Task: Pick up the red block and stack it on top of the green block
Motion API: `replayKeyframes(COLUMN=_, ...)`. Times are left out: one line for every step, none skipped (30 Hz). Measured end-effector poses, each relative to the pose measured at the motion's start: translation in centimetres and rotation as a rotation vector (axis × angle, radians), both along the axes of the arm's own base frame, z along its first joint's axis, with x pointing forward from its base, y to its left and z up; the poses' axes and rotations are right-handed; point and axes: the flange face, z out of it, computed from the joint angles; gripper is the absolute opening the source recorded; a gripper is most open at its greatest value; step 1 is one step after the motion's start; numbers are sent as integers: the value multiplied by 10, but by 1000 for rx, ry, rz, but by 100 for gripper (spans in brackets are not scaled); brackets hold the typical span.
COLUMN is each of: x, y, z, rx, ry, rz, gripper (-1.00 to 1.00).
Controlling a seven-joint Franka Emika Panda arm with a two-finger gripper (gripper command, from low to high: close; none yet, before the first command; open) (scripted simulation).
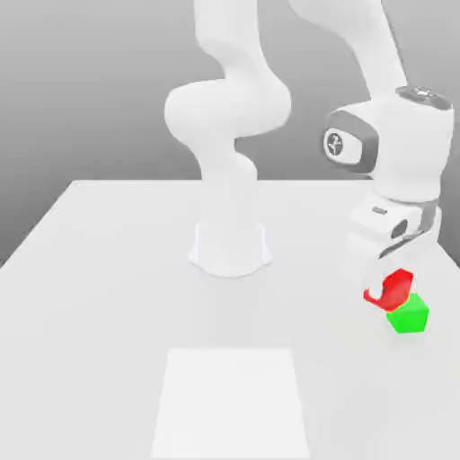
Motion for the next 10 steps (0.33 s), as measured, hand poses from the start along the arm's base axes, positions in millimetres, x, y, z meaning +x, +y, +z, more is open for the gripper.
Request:
replayKeyframes(x=-12, y=11, z=-2, rx=-1, ry=-1, rz=22, gripper=-100)
replayKeyframes(x=-19, y=17, z=-8, rx=-2, ry=-2, rz=36, gripper=-100)
replayKeyframes(x=-23, y=21, z=-16, rx=-2, ry=-2, rz=44, gripper=-100)
replayKeyframes(x=-24, y=22, z=-26, rx=-3, ry=-2, rz=48, gripper=-100)
replayKeyframes(x=-25, y=23, z=-36, rx=-3, ry=-3, rz=50, gripper=-100)
replayKeyframes(x=-24, y=22, z=-46, rx=-2, ry=-3, rz=45, gripper=-100)
replayKeyframes(x=-25, y=22, z=-56, rx=-2, ry=-3, rz=45, gripper=-100)
replayKeyframes(x=-25, y=21, z=-61, rx=-2, ry=-3, rz=45, gripper=100)
replayKeyframes(x=-25, y=21, z=-61, rx=-2, ry=-3, rz=45, gripper=100)
replayKeyframes(x=-25, y=21, z=-61, rx=-2, ry=-3, rz=45, gripper=100)
